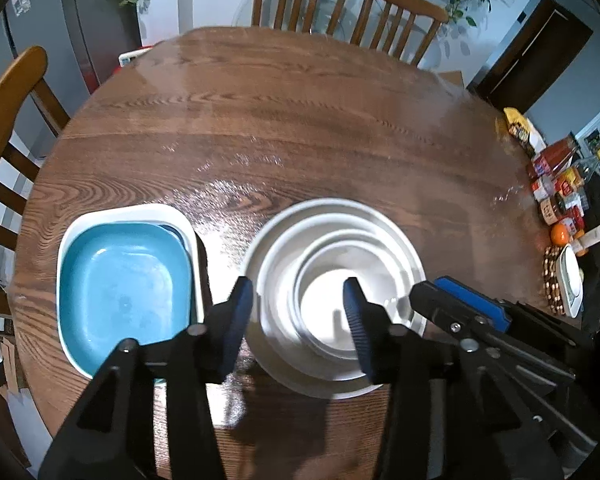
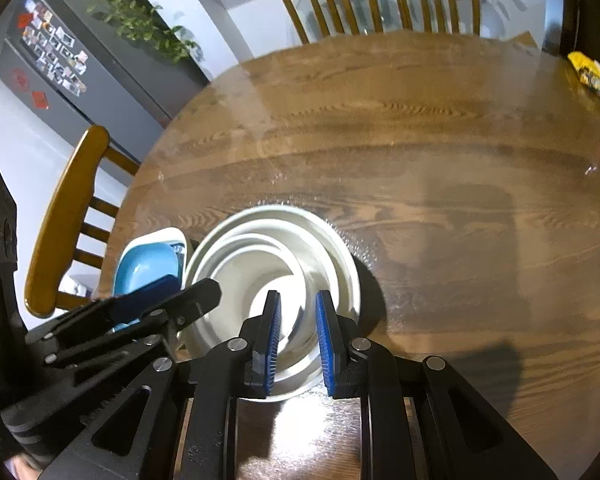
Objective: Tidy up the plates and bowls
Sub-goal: 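Open both grippers and pull them back from the ramekin, then move both grippers to the large white bowl rim and close them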
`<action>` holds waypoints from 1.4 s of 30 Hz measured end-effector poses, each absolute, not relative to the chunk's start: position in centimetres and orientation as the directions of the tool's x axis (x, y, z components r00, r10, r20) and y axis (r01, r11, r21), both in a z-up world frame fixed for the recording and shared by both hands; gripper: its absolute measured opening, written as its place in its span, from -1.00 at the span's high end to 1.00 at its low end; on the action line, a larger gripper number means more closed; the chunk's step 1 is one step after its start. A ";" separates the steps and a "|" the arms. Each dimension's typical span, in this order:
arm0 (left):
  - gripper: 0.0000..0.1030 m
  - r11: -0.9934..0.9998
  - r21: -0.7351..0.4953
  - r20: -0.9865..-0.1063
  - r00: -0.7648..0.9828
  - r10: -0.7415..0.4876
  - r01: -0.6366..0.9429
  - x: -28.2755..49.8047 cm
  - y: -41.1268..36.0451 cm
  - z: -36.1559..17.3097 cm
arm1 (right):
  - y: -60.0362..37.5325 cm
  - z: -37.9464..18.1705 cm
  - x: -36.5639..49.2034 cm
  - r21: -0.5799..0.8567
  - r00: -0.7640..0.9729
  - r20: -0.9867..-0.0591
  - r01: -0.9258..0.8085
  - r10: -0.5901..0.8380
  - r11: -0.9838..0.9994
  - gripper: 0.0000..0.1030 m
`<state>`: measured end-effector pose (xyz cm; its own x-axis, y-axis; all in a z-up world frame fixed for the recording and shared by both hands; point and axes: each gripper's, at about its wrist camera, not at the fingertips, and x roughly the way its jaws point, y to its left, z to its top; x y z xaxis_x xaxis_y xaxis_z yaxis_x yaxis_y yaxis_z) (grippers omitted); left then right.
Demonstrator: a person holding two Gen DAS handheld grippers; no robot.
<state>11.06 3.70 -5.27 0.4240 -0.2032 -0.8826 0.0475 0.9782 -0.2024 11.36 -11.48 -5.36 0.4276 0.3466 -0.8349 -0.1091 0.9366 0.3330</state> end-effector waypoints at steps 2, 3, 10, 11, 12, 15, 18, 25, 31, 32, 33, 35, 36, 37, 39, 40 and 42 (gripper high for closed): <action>-0.06 0.979 -0.199 -0.878 0.436 -0.197 0.042 10.7 4.1 -4.8 | -11.7 -4.9 11.1 0.327 0.444 -0.828 -0.110 0.341 0.939 0.32; -0.12 0.979 -0.199 -0.876 0.441 -0.196 0.041 10.6 4.3 -4.7 | -11.8 -4.7 11.0 0.325 0.451 -0.825 -0.113 0.340 0.939 0.22; -0.53 0.985 -0.173 -0.877 0.452 -0.163 0.021 9.9 6.1 -3.9 | -12.8 -4.1 10.4 0.352 0.469 -0.807 -0.103 0.357 0.930 -0.05; -0.54 0.986 -0.168 -0.880 0.449 -0.155 0.012 9.8 6.4 -4.0 | -13.2 -4.2 10.3 0.365 0.468 -0.805 -0.096 0.365 0.926 -0.06; -0.56 0.987 -0.161 -0.884 0.444 -0.145 0.002 9.7 6.8 -4.0 | -13.7 -4.4 10.3 0.382 0.463 -0.803 -0.085 0.376 0.920 -0.07; -0.70 0.988 -0.147 -0.897 0.426 -0.119 -0.034 9.6 7.9 -4.5 | -14.8 -5.0 10.3 0.407 0.446 -0.809 -0.045 0.383 0.912 -0.10; -0.80 0.990 -0.129 -0.910 0.403 -0.095 -0.059 9.7 8.4 -5.0 | -15.6 -5.9 10.3 0.405 0.427 -0.824 -0.017 0.373 0.914 -0.11; -0.78 0.977 -0.186 -0.915 0.381 -0.132 -0.108 9.9 9.4 -6.0 | -16.4 -7.5 10.8 0.444 0.402 -0.823 0.017 0.401 0.896 -0.11; -0.36 0.968 -0.222 -0.913 0.374 -0.164 -0.118 10.4 9.4 -6.0 | -15.9 -7.5 11.2 0.442 0.408 -0.817 -0.012 0.408 0.897 0.06; -0.30 0.967 -0.227 -0.913 0.370 -0.170 -0.115 10.5 9.3 -6.0 | -15.8 -7.5 11.3 0.440 0.406 -0.818 -0.016 0.408 0.898 0.10; -0.27 0.967 -0.226 -0.914 0.368 -0.171 -0.114 10.6 9.3 -6.0 | -15.7 -7.6 11.4 0.436 0.403 -0.820 -0.017 0.405 0.900 0.19; -0.22 0.966 -0.232 -0.915 0.361 -0.179 -0.110 10.8 9.0 -6.2 | -15.6 -7.7 11.6 0.438 0.398 -0.821 -0.023 0.410 0.899 0.28; -0.21 0.966 -0.236 -0.916 0.357 -0.184 -0.108 10.9 8.8 -6.3 | -15.5 -7.9 11.7 0.440 0.395 -0.821 -0.023 0.413 0.898 0.30; -0.17 0.967 -0.233 -0.916 0.357 -0.181 -0.107 11.1 8.8 -6.4 | -15.5 -8.1 11.8 0.443 0.391 -0.821 -0.021 0.416 0.896 0.36; -0.02 0.968 -0.227 -0.918 0.354 -0.178 -0.104 11.5 8.7 -6.7 | -15.5 -8.3 12.0 0.450 0.383 -0.821 -0.022 0.423 0.893 0.44; 0.01 0.967 -0.231 -0.919 0.348 -0.183 -0.104 11.7 8.6 -6.8 | -15.4 -8.4 12.1 0.450 0.379 -0.822 -0.025 0.425 0.893 0.47; 0.06 0.968 -0.227 -0.923 0.342 -0.178 -0.110 11.9 8.6 -7.1 | -15.4 -8.6 12.2 0.451 0.373 -0.824 -0.024 0.426 0.892 0.50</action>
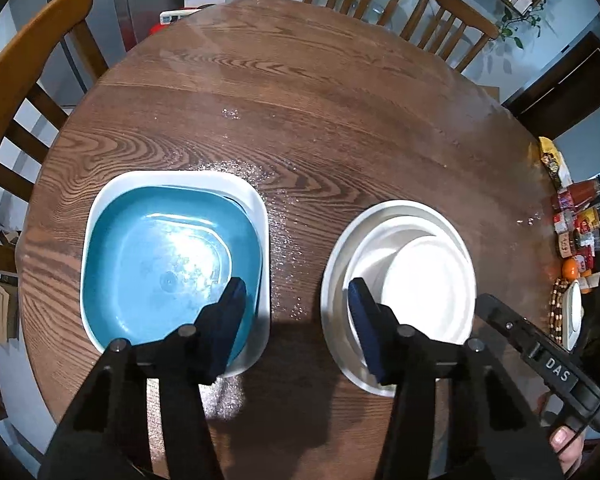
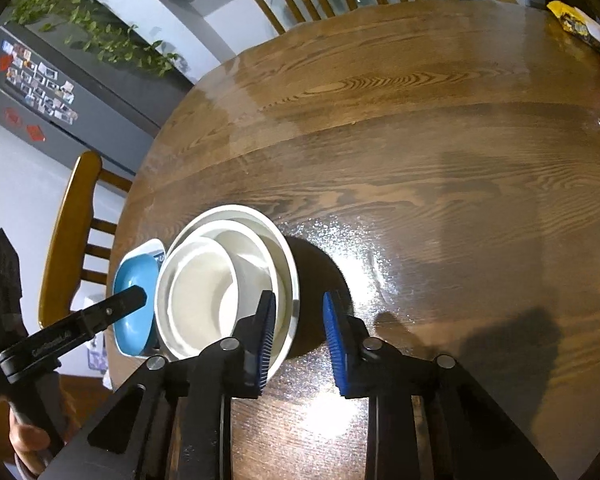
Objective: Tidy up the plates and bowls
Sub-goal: 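Move both grippers to the large white bowl rim and close them, then lift the nested bowl stack with both grippers over the teal dish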
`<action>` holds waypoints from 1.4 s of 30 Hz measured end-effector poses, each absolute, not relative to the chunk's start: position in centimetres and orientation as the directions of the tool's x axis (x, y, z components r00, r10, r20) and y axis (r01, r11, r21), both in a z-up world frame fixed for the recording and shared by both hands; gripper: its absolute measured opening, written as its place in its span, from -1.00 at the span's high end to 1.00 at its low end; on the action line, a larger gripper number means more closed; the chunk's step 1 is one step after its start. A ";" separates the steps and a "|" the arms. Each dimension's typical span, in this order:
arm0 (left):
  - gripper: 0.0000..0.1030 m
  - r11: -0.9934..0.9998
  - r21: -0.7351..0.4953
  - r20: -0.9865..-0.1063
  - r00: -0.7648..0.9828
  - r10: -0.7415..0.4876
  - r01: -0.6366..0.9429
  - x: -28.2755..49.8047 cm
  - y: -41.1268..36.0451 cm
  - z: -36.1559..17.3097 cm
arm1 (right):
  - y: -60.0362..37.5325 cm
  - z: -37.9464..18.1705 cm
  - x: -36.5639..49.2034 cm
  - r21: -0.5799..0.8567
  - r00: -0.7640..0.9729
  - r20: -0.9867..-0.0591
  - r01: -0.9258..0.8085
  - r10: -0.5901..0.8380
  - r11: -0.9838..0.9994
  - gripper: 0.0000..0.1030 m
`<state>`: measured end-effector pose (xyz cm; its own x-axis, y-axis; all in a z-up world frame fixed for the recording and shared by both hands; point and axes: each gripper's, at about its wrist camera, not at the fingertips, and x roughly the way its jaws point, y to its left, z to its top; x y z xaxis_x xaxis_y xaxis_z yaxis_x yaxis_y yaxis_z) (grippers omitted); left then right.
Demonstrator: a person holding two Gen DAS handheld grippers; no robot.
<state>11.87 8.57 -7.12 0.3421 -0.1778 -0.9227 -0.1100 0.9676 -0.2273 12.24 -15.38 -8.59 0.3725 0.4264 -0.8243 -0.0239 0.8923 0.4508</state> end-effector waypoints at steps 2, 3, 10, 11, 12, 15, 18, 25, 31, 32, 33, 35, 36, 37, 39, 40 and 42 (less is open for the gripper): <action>0.29 0.964 -0.243 -0.923 0.330 -0.195 -0.109 12.0 8.6 -7.4 | -15.4 -8.7 12.3 0.459 0.367 -0.823 -0.023 0.434 0.888 0.53; 0.29 0.965 -0.239 -0.925 0.328 -0.192 -0.108 12.1 8.6 -7.4 | -15.4 -8.8 12.4 0.461 0.365 -0.823 -0.023 0.436 0.887 0.56; 0.30 0.970 -0.217 -0.935 0.309 -0.175 -0.106 12.4 8.3 -7.9 | -15.8 -9.3 12.6 0.464 0.350 -0.828 -0.008 0.437 0.886 0.57; 0.30 0.971 -0.214 -0.936 0.306 -0.173 -0.105 12.4 8.3 -8.0 | -15.8 -9.3 12.6 0.460 0.347 -0.832 -0.005 0.433 0.888 0.57; 0.29 0.972 -0.212 -0.937 0.303 -0.172 -0.104 12.5 8.3 -8.0 | -15.8 -9.4 12.6 0.461 0.341 -0.834 -0.002 0.434 0.888 0.57; 0.30 0.975 -0.200 -0.946 0.280 -0.166 -0.094 12.6 8.0 -8.6 | -15.6 -9.6 12.8 0.456 0.327 -0.841 0.003 0.430 0.890 0.57; 0.32 0.977 -0.194 -0.949 0.270 -0.164 -0.089 12.8 7.8 -9.0 | -15.1 -10.1 13.1 0.452 0.306 -0.849 0.001 0.430 0.892 0.57; 0.63 0.966 -0.242 -0.945 0.246 -0.214 -0.091 13.4 7.6 -9.7 | -15.0 -10.6 13.3 0.458 0.295 -0.850 0.008 0.436 0.889 0.57; 0.99 0.954 -0.286 -0.934 0.248 -0.257 -0.089 13.5 7.0 -9.6 | -15.1 -10.7 13.1 0.496 0.310 -0.826 0.001 0.471 0.869 0.80; 0.99 0.954 -0.287 -0.934 0.247 -0.257 -0.091 13.5 7.0 -9.6 | -14.9 -10.5 13.1 0.487 0.317 -0.828 -0.001 0.462 0.873 0.82; 0.99 0.952 -0.291 -0.934 0.246 -0.261 -0.094 13.5 7.0 -9.6 | -14.7 -10.4 13.0 0.476 0.325 -0.831 -0.003 0.451 0.879 0.82; 1.00 0.944 -0.310 -0.930 0.240 -0.278 -0.111 13.3 7.3 -9.7 | -14.5 -10.2 12.9 0.465 0.336 -0.834 -0.001 0.438 0.885 0.82; 1.00 0.942 -0.315 -0.929 0.240 -0.282 -0.114 13.3 7.3 -9.7 | -14.5 -10.2 12.8 0.461 0.339 -0.835 0.001 0.433 0.887 0.82; 1.00 0.942 -0.314 -0.929 0.243 -0.280 -0.115 13.2 7.3 -9.6 | -14.4 -10.2 12.9 0.457 0.339 -0.837 0.002 0.429 0.890 0.82; 1.00 0.952 -0.287 -0.934 0.254 -0.252 -0.109 13.0 6.8 -9.4 | -14.2 -10.0 12.8 0.445 0.338 -0.843 0.003 0.418 0.895 0.82; 1.00 0.954 -0.281 -0.934 0.260 -0.246 -0.106 12.8 6.8 -9.3 | -14.1 -10.0 12.8 0.443 0.338 -0.844 0.003 0.416 0.897 0.82; 1.00 0.954 -0.282 -0.929 0.276 -0.245 -0.102 12.7 6.6 -9.0 | -14.1 -9.8 12.7 0.445 0.347 -0.841 0.005 0.416 0.896 0.82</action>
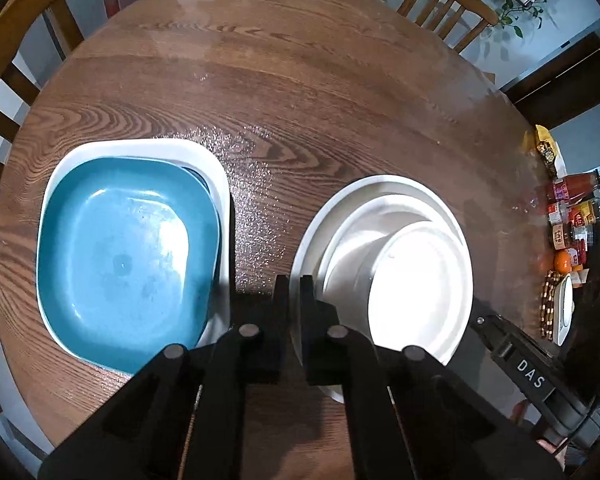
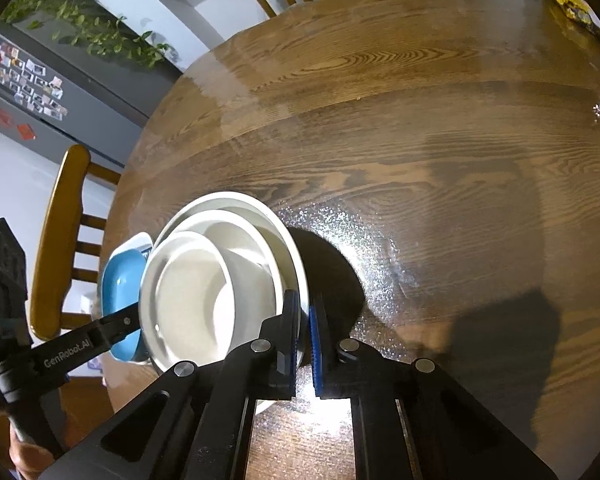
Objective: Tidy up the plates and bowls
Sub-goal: 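Lift the nested bowl stack with both grippers over the teal dish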
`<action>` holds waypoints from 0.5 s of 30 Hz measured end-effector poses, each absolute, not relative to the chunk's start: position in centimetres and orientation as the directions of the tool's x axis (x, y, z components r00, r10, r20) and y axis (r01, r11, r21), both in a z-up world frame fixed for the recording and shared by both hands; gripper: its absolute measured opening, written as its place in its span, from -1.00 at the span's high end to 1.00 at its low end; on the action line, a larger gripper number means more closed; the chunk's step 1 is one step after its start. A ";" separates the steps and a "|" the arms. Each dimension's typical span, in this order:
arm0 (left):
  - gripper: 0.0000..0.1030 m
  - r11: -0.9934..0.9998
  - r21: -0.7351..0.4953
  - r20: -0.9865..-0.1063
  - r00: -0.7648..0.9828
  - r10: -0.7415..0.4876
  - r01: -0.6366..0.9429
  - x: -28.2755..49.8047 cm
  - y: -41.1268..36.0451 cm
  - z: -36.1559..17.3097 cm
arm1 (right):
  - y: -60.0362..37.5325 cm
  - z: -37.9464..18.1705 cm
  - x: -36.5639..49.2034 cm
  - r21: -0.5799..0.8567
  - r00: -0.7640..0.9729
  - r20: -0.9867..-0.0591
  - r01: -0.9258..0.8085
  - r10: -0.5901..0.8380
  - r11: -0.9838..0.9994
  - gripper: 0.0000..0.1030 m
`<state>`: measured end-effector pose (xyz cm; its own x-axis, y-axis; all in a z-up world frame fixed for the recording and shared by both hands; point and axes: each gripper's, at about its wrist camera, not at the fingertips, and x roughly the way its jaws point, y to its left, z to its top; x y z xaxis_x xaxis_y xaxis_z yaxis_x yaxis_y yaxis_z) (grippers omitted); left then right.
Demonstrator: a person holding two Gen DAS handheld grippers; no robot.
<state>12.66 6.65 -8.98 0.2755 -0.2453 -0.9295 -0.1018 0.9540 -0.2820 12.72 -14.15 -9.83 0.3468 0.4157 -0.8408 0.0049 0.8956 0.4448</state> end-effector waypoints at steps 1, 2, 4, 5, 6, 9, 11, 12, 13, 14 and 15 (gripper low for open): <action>1.00 0.954 -0.284 -0.927 0.281 -0.247 -0.100 12.6 6.7 -8.8 | -14.2 -9.8 12.7 0.447 0.350 -0.839 0.004 0.417 0.895 0.82; 1.00 0.954 -0.283 -0.926 0.286 -0.246 -0.096 12.6 6.7 -8.6 | -14.3 -9.5 12.6 0.449 0.353 -0.836 0.002 0.419 0.894 0.82; 1.00 0.956 -0.278 -0.924 0.296 -0.241 -0.091 12.4 6.7 -8.2 | -14.2 -9.3 12.5 0.447 0.358 -0.835 -0.001 0.418 0.894 0.82; 1.00 0.957 -0.276 -0.924 0.300 -0.238 -0.089 12.3 6.7 -8.0 | -14.2 -9.1 12.4 0.447 0.361 -0.834 -0.002 0.417 0.895 0.82; 1.00 0.957 -0.277 -0.923 0.302 -0.239 -0.087 12.3 6.8 -7.9 | -14.2 -8.9 12.4 0.446 0.364 -0.833 -0.004 0.417 0.895 0.82; 1.00 0.956 -0.281 -0.919 0.310 -0.242 -0.085 12.1 6.8 -7.4 | -14.3 -8.5 12.1 0.449 0.371 -0.829 -0.007 0.419 0.894 0.82; 1.00 0.956 -0.281 -0.917 0.316 -0.242 -0.081 11.8 6.9 -7.1 | -14.3 -8.1 11.9 0.446 0.378 -0.826 -0.011 0.417 0.895 0.82; 1.00 0.956 -0.281 -0.916 0.320 -0.243 -0.079 11.6 7.0 -7.0 | -14.3 -8.0 11.8 0.446 0.381 -0.826 -0.012 0.416 0.895 0.82; 1.00 0.955 -0.284 -0.914 0.325 -0.245 -0.080 11.5 7.0 -6.8 | -14.3 -7.8 11.7 0.445 0.384 -0.825 -0.013 0.415 0.896 0.82; 1.00 0.955 -0.285 -0.912 0.329 -0.245 -0.078 11.4 7.1 -6.7 | -14.3 -7.6 11.6 0.444 0.386 -0.824 -0.016 0.415 0.896 0.82; 1.00 0.956 -0.284 -0.911 0.334 -0.244 -0.076 11.3 7.1 -6.6 | -14.2 -7.4 11.5 0.443 0.388 -0.823 -0.018 0.415 0.896 0.82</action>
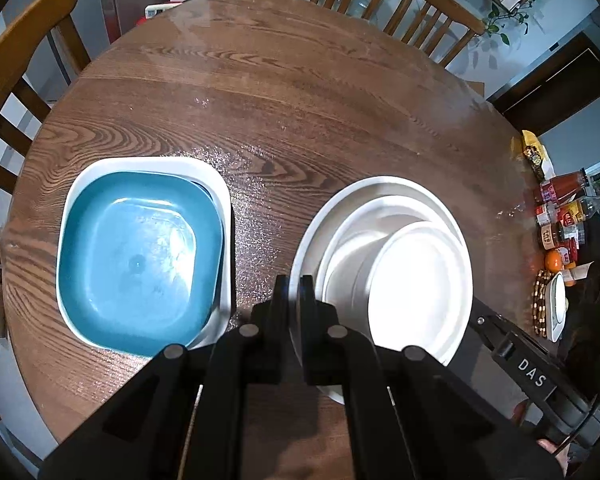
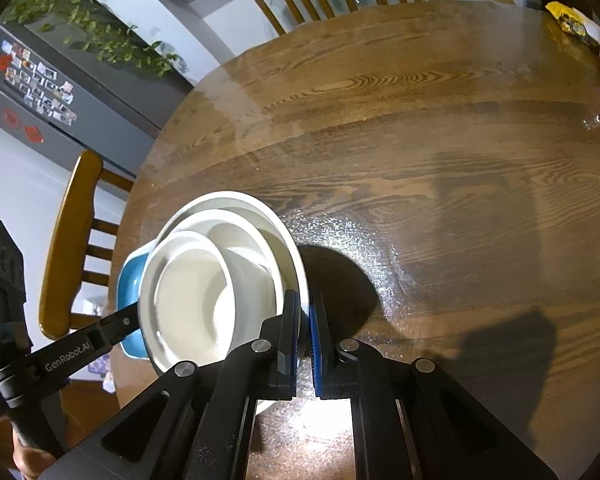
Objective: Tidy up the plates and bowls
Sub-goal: 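Lift the nested bowl stack with both grippers over the teal dish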
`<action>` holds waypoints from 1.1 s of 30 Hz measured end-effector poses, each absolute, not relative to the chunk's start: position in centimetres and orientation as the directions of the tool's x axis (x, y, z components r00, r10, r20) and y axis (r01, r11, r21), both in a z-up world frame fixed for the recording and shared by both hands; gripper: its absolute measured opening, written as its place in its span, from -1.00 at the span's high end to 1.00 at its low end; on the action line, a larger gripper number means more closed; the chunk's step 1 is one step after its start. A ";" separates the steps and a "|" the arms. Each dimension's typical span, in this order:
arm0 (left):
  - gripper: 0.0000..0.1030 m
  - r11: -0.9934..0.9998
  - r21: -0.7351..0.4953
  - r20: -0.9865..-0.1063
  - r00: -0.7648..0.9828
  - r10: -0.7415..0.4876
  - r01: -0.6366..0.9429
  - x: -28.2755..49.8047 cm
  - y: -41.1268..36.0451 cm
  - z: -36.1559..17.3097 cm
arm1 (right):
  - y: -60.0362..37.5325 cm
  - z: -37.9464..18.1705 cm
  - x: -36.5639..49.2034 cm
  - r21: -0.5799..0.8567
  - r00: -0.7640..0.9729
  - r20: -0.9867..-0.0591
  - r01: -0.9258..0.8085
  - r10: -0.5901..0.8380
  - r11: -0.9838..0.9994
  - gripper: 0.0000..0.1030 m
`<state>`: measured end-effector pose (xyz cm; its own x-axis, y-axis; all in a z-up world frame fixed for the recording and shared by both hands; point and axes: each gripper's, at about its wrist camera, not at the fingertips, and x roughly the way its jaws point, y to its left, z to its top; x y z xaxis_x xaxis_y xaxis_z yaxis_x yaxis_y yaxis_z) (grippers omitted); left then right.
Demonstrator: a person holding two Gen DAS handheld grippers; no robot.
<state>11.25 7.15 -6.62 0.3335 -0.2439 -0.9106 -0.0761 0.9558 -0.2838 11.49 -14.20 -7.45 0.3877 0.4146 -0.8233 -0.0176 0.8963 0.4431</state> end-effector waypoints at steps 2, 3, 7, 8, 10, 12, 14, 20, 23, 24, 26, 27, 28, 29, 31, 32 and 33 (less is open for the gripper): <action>1.00 0.956 -0.284 -0.907 0.343 -0.242 -0.076 10.9 7.4 -6.3 | -14.0 -7.1 11.3 0.441 0.391 -0.822 -0.022 0.414 0.897 0.82; 1.00 0.956 -0.283 -0.906 0.348 -0.241 -0.074 10.8 7.5 -6.1 | -13.9 -6.9 11.2 0.440 0.394 -0.821 -0.025 0.413 0.898 0.82; 1.00 0.956 -0.284 -0.899 0.368 -0.238 -0.075 10.2 8.0 -5.6 | -13.4 -6.2 10.8 0.433 0.405 -0.817 -0.037 0.410 0.900 0.82; 1.00 0.956 -0.284 -0.897 0.373 -0.237 -0.075 10.0 8.1 -5.4 | -13.3 -6.0 10.7 0.432 0.407 -0.816 -0.041 0.410 0.901 0.82; 1.00 0.956 -0.283 -0.893 0.384 -0.234 -0.074 9.7 8.4 -5.1 | -13.0 -5.7 10.4 0.432 0.412 -0.813 -0.047 0.411 0.901 0.82; 1.00 0.957 -0.280 -0.889 0.395 -0.231 -0.071 9.4 8.5 -4.8 | -12.8 -5.3 10.2 0.430 0.417 -0.811 -0.052 0.411 0.901 0.82; 1.00 0.958 -0.279 -0.885 0.405 -0.229 -0.067 9.2 8.8 -4.5 | -12.6 -4.9 10.0 0.427 0.423 -0.809 -0.056 0.408 0.903 0.82; 1.00 0.958 -0.279 -0.876 0.426 -0.226 -0.065 8.7 9.7 -3.8 | -11.7 -4.0 9.6 0.415 0.436 -0.805 -0.071 0.402 0.907 0.82; 1.00 0.959 -0.274 -0.872 0.438 -0.218 -0.068 8.4 10.4 -3.4 | -11.1 -3.6 9.4 0.412 0.439 -0.803 -0.080 0.404 0.907 0.82; 1.00 0.959 -0.275 -0.871 0.440 -0.217 -0.070 8.4 10.6 -3.3 | -10.8 -3.5 9.4 0.412 0.439 -0.802 -0.084 0.405 0.907 0.82; 1.00 0.959 -0.273 -0.870 0.446 -0.213 -0.075 8.3 11.1 -3.1 | -10.3 -3.3 9.3 0.412 0.439 -0.801 -0.091 0.408 0.907 0.82; 1.00 0.959 -0.272 -0.869 0.447 -0.211 -0.078 8.2 11.4 -3.0 | -9.9 -3.2 9.3 0.411 0.439 -0.800 -0.096 0.409 0.907 0.82; 1.00 0.959 -0.271 -0.869 0.450 -0.208 -0.081 8.2 11.7 -2.9 | -9.7 -3.1 9.4 0.410 0.439 -0.799 -0.099 0.410 0.907 0.82; 1.00 0.959 -0.271 -0.868 0.452 -0.206 -0.084 8.2 12.0 -2.9 | -9.3 -3.1 9.4 0.410 0.438 -0.799 -0.103 0.411 0.906 0.82; 1.00 0.959 -0.269 -0.866 0.457 -0.201 -0.089 8.1 12.4 -2.8 | -8.7 -3.0 9.3 0.410 0.438 -0.798 -0.111 0.415 0.905 0.82; 1.00 0.959 -0.269 -0.866 0.460 -0.199 -0.091 8.0 12.8 -2.7 | -8.4 -2.9 9.4 0.409 0.437 -0.797 -0.115 0.416 0.905 0.82; 1.00 0.959 -0.267 -0.865 0.461 -0.196 -0.094 8.0 13.1 -2.7 | -8.1 -2.9 9.4 0.410 0.437 -0.796 -0.118 0.418 0.904 0.82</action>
